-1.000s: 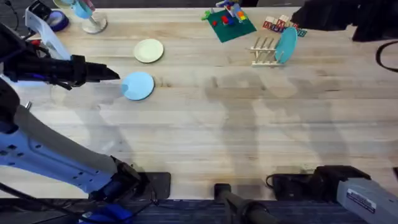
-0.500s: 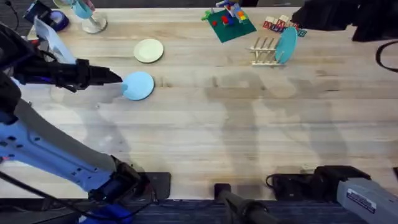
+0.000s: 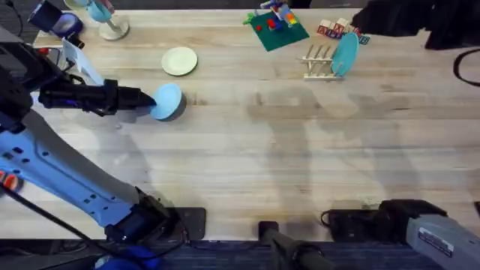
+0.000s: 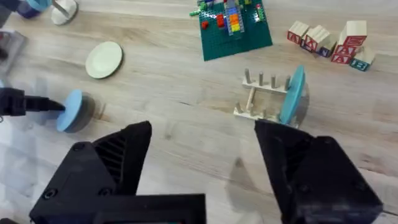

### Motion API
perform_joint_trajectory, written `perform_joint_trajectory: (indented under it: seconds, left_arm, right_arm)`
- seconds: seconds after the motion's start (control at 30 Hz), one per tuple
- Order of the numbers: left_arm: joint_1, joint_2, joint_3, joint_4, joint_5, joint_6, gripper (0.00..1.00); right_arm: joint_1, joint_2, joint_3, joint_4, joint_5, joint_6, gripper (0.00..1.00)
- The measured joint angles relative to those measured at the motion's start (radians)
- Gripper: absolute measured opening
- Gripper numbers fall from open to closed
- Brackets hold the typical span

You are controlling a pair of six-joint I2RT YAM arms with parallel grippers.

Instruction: Pick up the plates from the table one by one and place each into a slot on the dish rack.

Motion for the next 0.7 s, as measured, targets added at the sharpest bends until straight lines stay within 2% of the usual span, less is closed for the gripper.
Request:
perform_joint_trajectory:
  seconds: [0.43,0.7]
  left_arm:
    - [-0.003,0.002,0.001,0.016,0.007,0.0,0.04]
    - [-0.003,0.002,0.002,0.016,0.007,0.0,0.041]
  right_arm:
    - [0.0,0.0,0.0,0.007,0.0,0.014,0.996]
    - [0.009,0.012,0.0,0.009,-0.022,0.264,0.996]
